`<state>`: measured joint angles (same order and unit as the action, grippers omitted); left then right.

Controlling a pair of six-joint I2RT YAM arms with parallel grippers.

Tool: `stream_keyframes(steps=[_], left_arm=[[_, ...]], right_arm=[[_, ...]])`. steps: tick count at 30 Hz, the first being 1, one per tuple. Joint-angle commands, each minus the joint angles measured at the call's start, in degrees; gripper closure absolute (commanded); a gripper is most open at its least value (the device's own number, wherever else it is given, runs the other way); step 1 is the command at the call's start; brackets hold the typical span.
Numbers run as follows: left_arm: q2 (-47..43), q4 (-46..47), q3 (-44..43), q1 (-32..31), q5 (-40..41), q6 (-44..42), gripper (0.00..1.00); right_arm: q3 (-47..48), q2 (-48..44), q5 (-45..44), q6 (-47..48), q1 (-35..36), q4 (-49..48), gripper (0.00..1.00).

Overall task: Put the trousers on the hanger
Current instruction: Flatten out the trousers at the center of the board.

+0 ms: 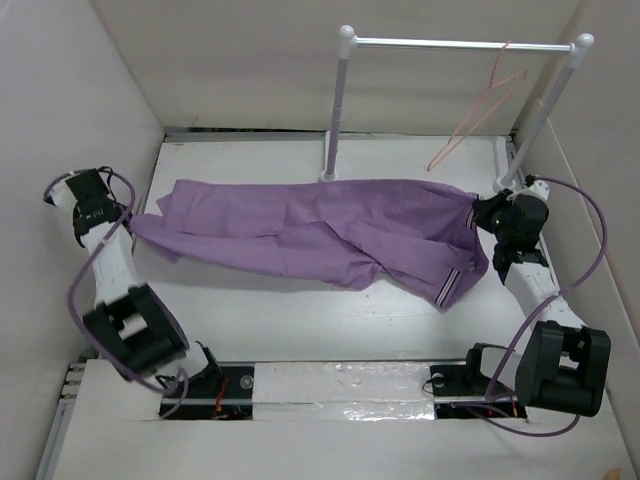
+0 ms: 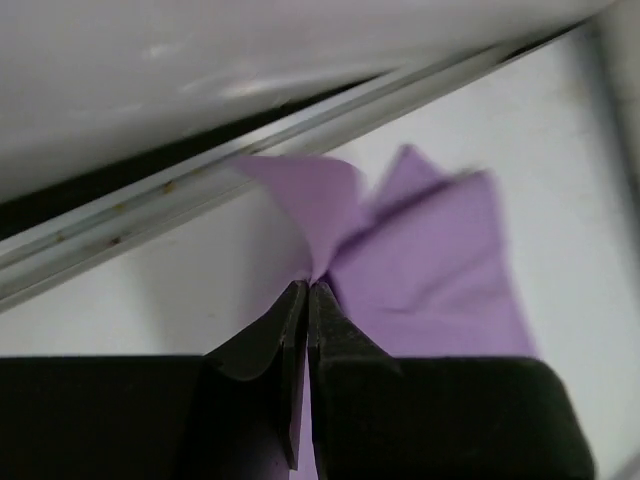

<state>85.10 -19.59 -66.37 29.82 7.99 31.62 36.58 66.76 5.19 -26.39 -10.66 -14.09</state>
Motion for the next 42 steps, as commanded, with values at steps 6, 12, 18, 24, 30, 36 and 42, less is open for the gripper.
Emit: stream_keyframes(steps=[6,12,18,24,30,36,42], left_arm=[[-21.2,4.1,10.6,0.5,0.1,9.8,0.45],[-20.4,5.5,11.8,0.5,-4.1,11.7,0.38],[-21.8,9.8,11.8,-1.2,-6.8,10.8,0.41],[-6.4,8.8,4.7,-13.8,-4.1,8.2,0.45],[6.0,11.3,3.9,-12.4,-9.6,15.7,0.64],[4.0,14.3,8.7,-10.6,-3.0,19.8,0.91],[11.3,12.1,6.0,-10.0,-3.2,19.7,0.96]], right_arm=[[-0.1,-1.3,1.4,-0.9,-5.3,-4.7,1.00],[0.7,-3.0,1.4,0.1,-5.3,-3.2,1.00],[1.7,-1.8,2.4,0.2,-5.9,-3.4,1.00],[1.9,-1.3,4.2,0.4,-5.9,-3.7,1.00],[1.0,-3.2,2.7,0.8,-5.9,-3.1,1.00],[1.0,-1.8,4.5,1.3,-5.9,-4.4,1.00],[1.2,-0.8,5.4,1.0,-5.9,-5.5,1.00]])
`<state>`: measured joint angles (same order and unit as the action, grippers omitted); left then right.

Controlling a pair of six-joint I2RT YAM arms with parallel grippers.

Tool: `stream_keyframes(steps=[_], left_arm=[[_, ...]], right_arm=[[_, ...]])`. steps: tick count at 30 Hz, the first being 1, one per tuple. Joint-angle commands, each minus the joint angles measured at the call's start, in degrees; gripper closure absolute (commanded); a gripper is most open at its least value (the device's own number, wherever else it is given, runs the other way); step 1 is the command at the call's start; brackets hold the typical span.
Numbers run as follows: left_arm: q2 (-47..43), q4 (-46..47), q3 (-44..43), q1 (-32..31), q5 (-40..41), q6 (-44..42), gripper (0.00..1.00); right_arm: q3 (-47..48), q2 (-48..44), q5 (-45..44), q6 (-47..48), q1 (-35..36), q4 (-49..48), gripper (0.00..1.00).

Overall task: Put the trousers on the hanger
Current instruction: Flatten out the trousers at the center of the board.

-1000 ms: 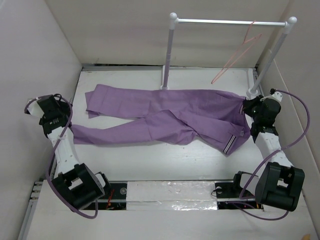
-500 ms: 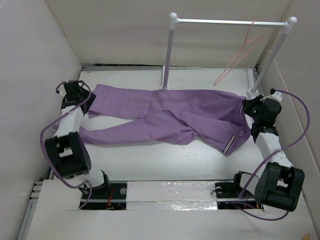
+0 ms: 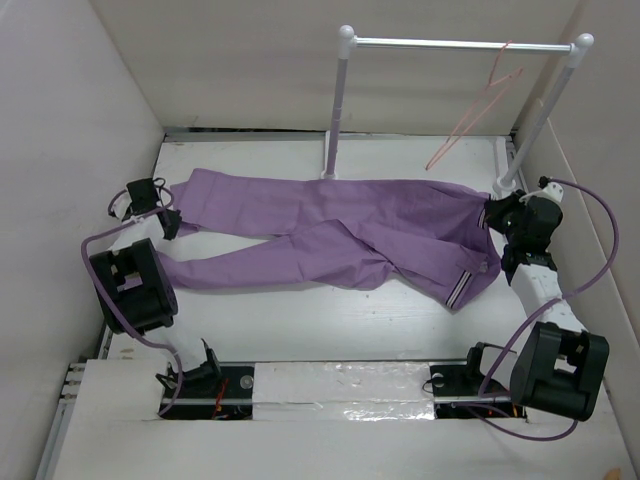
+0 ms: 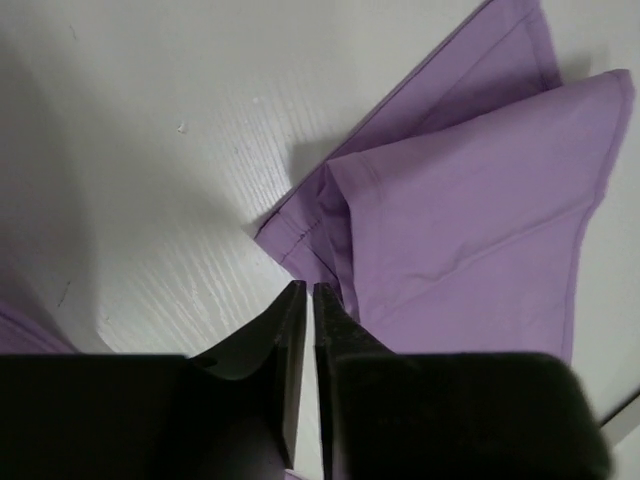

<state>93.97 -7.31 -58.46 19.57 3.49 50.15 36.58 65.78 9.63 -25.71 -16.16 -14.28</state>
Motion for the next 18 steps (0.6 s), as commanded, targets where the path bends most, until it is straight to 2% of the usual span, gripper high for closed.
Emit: stream_keyframes(steps=[1,4,6,7,9,11,15,18], left_arm=[[3.7,-0.2,-2.2,0.2,1.3,1.2,0.92],[5.5,-0.2,-2.7,0.2,2.0,0.8,0.79],[6.2,-0.8,-3.0,0.2,3.5,0.5,0.76],[6.8,-0.9,-3.1,0.2,3.8,0.3,0.71],[7.7,-1.1,-3.5,0.2,3.9,0.3,0.70],[8.3,-0.9,-3.9,0.2,3.7,0.3,0.60],[8.7,0.5,-3.7,0.2,2.7,0.6,0.58],[9.9,-0.3,-4.8,0.2,2.6,0.2,0.61]], right_arm=[[1.2,0.2,1.2,0.3,-0.4,-5.5,1.00],[1.1,0.2,1.4,0.4,-0.4,-5.8,1.00],[1.1,0.2,1.0,0.4,-0.4,-5.9,1.00],[1.1,0.2,1.0,0.4,-0.4,-5.9,1.00],[1.0,0.4,1.4,0.3,-0.4,-6.4,1.00],[0.6,0.8,1.8,0.3,-0.4,-6.7,1.00],[-0.3,1.4,2.8,0.3,-0.4,-8.0,1.00],[-0.2,1.7,2.9,0.1,-0.4,-8.1,1.00]])
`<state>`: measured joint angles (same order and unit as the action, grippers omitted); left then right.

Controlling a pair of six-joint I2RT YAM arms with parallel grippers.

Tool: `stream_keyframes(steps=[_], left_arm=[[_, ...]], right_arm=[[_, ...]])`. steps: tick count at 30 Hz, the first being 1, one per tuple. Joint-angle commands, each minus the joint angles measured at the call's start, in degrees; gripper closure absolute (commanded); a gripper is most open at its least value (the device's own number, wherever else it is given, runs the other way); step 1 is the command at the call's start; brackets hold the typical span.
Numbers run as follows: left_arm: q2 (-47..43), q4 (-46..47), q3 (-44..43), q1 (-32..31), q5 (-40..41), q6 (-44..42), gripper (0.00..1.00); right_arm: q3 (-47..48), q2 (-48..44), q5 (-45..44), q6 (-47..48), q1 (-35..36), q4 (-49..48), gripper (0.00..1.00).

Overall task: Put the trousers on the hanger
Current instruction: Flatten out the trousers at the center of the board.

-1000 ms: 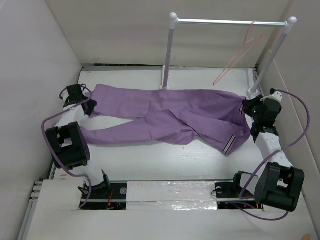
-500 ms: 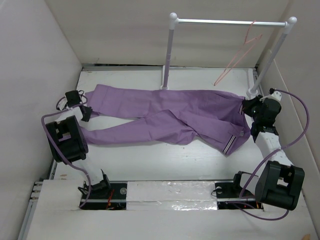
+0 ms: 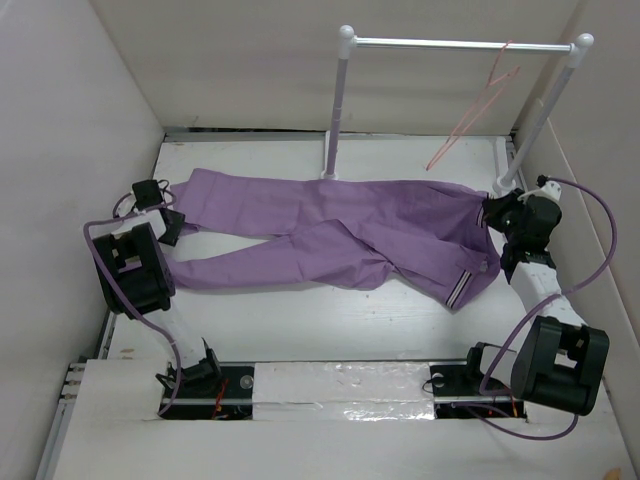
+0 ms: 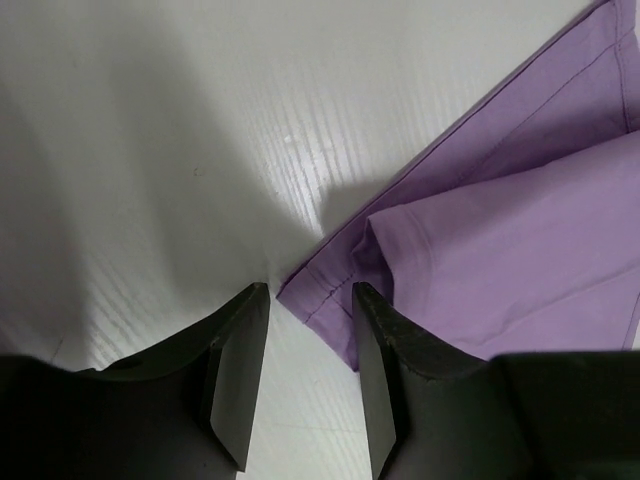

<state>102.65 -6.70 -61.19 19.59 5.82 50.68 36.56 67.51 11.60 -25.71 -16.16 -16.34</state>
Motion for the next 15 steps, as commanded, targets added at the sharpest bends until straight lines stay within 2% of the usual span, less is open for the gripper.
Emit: stream_keyframes(steps=[1,3,6,9,12,13,15], left_arm=[[1.6,-1.1,-2.4,0.2,0.4,-0.3,0.64],[1.8,-1.1,-2.6,0.2,0.9,-0.3,0.67],[2.3,-0.7,-2.8,0.2,0.9,-0.1,0.83],[2.8,-0.7,-3.3,0.2,1.3,-0.2,0.84],[3.6,-0.9,-4.2,-0.4,1.6,-0.5,0.93],[3.9,-0.7,-4.3,-0.4,1.6,-0.4,1.00],[3.6,-0.6,-4.7,-0.4,1.6,-0.5,1.00]], right_arm=[[-0.1,0.0,0.9,-0.1,-0.4,-6.2,1.00],[0.1,-0.4,0.9,-0.1,-0.4,-6.0,1.00],[0.0,-1.1,0.4,-0.2,-0.4,-5.7,1.00],[-0.2,-1.6,0.7,-0.3,-0.4,-5.7,1.00],[-0.3,-2.2,1.1,-0.4,-0.4,-5.8,1.00],[-0.4,-2.4,1.1,-0.4,-0.4,-5.9,1.00],[-0.5,-2.7,1.1,-0.4,-0.4,-5.8,1.00]])
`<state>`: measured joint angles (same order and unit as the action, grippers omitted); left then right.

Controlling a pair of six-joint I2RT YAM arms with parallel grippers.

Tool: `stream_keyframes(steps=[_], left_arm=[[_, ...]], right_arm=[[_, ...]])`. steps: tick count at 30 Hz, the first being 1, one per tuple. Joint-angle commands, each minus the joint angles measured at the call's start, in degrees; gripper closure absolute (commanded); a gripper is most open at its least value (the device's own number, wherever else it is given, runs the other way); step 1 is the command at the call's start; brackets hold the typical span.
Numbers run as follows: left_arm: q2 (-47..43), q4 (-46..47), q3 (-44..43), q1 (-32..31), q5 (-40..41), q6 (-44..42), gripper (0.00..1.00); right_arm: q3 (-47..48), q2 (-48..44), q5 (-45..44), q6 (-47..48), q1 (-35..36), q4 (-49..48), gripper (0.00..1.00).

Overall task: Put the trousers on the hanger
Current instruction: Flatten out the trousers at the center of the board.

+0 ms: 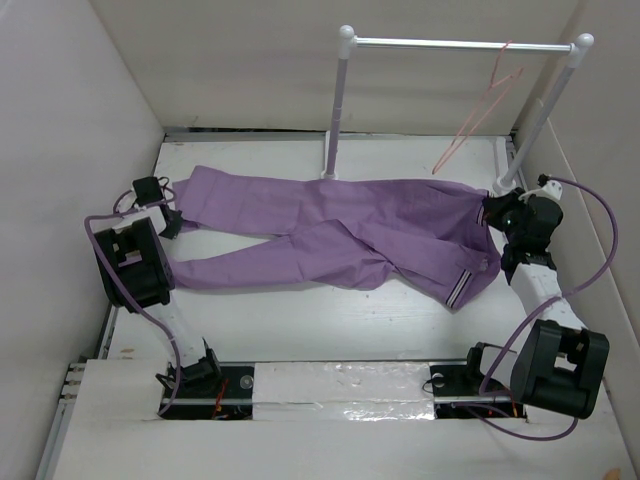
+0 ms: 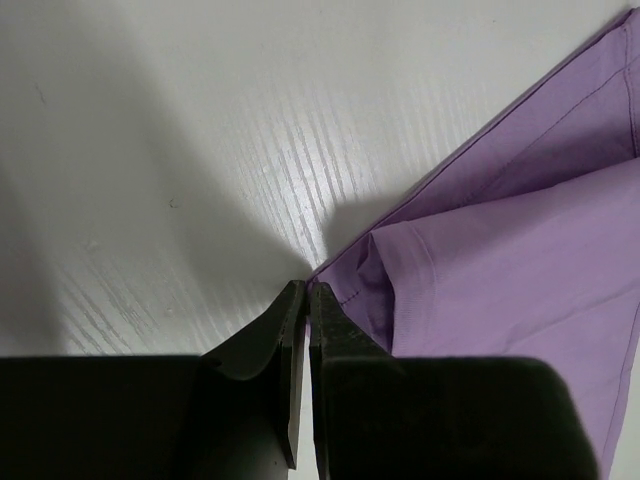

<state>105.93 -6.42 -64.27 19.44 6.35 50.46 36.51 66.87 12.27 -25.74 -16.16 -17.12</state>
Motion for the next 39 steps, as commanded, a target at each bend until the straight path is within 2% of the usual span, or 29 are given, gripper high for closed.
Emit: stream_keyframes(steps=[1,4,8,12,15,17,24,29,34,35,36,37,39], left_arm=[[-0.5,-0.9,-1.9,-0.8,1.1,-0.4,1.00],[-3.8,-1.1,-3.1,-0.8,1.5,-1.8,1.00],[-9.3,-4.2,-10.8,0.7,2.1,-4.1,1.00],[-14.7,-7.4,-18.9,1.3,9.2,-7.4,1.00],[-18.3,-5.7,-20.3,3.0,11.2,-8.6,1.00],[-20.0,-2.9,-18.9,4.2,8.7,-8.0,1.00],[-17.4,0.5,-17.5,8.2,1.9,-7.6,1.00],[-12.6,2.2,-19.7,8.2,-3.4,-8.9,1.00],[-8.5,3.8,-21.0,8.2,-5.2,-9.9,1.00],[-7.8,4.4,-21.0,7.5,-6.1,-10.5,0.98],[-7.1,4.8,-21.4,6.8,-8.1,-11.2,0.88],[-5.2,4.0,-22.1,6.3,-8.6,-11.9,0.69],[-4.1,2.9,-23.7,5.8,-8.4,-13.5,0.57]], right_arm=[[-0.5,-2.1,0.5,-0.3,-0.4,-4.9,1.00],[-0.6,-1.7,0.0,-0.4,-0.9,-4.9,1.00],[0.8,0.0,-0.9,-0.5,-2.6,-4.2,1.00],[2.8,1.9,-4.3,-0.9,-3.8,-1.0,1.00],[3.7,2.6,-6.5,-1.9,-4.9,0.2,1.00],[4.8,3.0,-8.0,-2.3,-4.9,1.5,1.00],[12.2,5.9,-15.0,-1.8,-7.6,9.9,1.00],[13.8,8.9,-14.8,-2.8,-8.3,8.7,1.00],[21.0,18.0,-14.7,-3.4,-8.3,12.7,1.00],[21.8,19.2,-14.5,-3.3,-7.6,12.4,0.97],[22.5,20.2,-14.5,-3.2,-6.4,12.4,0.91],[24.6,21.1,-14.0,-2.3,-5.9,13.2,0.74],[26.1,21.5,-13.2,-1.2,-4.6,15.4,0.55]])
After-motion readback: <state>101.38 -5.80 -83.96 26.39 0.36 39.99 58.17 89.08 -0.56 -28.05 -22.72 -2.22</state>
